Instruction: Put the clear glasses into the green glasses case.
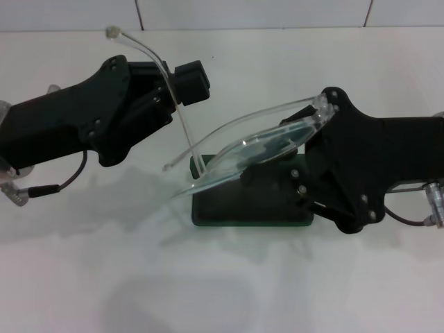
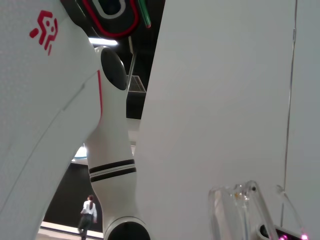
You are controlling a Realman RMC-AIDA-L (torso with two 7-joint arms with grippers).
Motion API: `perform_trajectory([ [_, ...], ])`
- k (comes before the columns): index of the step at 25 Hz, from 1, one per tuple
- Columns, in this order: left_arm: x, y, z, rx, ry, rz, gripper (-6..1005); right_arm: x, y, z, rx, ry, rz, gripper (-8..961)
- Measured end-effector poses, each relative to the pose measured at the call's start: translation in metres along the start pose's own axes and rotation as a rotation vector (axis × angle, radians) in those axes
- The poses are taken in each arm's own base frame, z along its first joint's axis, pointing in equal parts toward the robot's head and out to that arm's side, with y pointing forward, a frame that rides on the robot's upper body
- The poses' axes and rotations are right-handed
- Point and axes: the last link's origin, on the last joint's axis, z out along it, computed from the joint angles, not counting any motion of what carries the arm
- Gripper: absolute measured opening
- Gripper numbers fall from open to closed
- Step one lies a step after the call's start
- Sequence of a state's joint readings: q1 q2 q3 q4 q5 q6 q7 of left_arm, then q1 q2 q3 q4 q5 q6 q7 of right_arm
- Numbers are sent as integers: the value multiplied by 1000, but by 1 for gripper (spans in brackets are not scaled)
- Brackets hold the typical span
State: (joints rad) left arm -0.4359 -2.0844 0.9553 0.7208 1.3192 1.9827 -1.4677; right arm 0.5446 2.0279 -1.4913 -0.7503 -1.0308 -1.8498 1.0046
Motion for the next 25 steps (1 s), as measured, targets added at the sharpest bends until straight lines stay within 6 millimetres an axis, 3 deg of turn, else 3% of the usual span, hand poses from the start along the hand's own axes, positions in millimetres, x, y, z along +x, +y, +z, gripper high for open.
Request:
perform_trajectory([
  [25, -7, 5, 9, -58, -13, -24, 90, 7, -6, -3, 58, 30, 13, 62],
])
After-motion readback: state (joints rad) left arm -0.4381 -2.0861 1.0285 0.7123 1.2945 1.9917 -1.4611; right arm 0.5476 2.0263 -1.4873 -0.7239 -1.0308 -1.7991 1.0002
